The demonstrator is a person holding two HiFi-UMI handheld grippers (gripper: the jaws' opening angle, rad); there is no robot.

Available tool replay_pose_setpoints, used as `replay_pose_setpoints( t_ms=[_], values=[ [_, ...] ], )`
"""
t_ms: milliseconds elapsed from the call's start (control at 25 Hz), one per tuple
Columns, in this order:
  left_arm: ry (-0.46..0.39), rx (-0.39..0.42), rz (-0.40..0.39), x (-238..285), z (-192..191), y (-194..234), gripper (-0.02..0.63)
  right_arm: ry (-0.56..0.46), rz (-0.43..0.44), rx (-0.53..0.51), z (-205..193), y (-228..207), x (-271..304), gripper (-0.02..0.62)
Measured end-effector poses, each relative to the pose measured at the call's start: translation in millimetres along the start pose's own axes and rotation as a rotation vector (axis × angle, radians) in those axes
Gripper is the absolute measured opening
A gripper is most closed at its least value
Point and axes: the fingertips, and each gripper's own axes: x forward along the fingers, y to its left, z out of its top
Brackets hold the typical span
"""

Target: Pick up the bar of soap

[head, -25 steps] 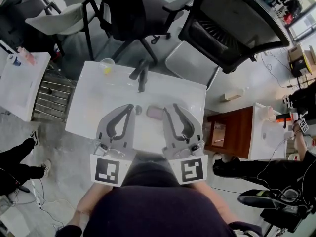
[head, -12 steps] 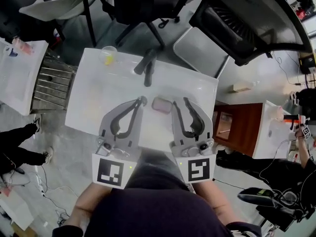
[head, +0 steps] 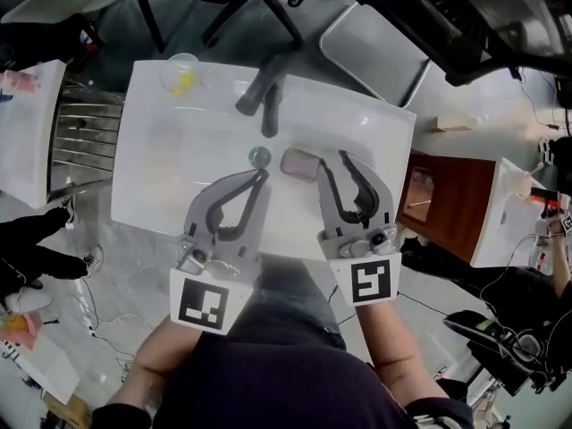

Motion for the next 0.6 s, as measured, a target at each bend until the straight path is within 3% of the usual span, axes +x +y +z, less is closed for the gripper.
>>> replay_pose_setpoints(
  t_ms=[360, 600],
  values=[
    [0.055, 0.003, -0.036, 17, -43, -2, -0.003, 0.107, 0.057, -0.039, -70, -3, 7, 0.097],
    [0.101, 0.004, -0.038, 19, -65, 0, -0.003, 0.223, 0.139, -0.046, -120, 7, 5, 0.101]
  ],
)
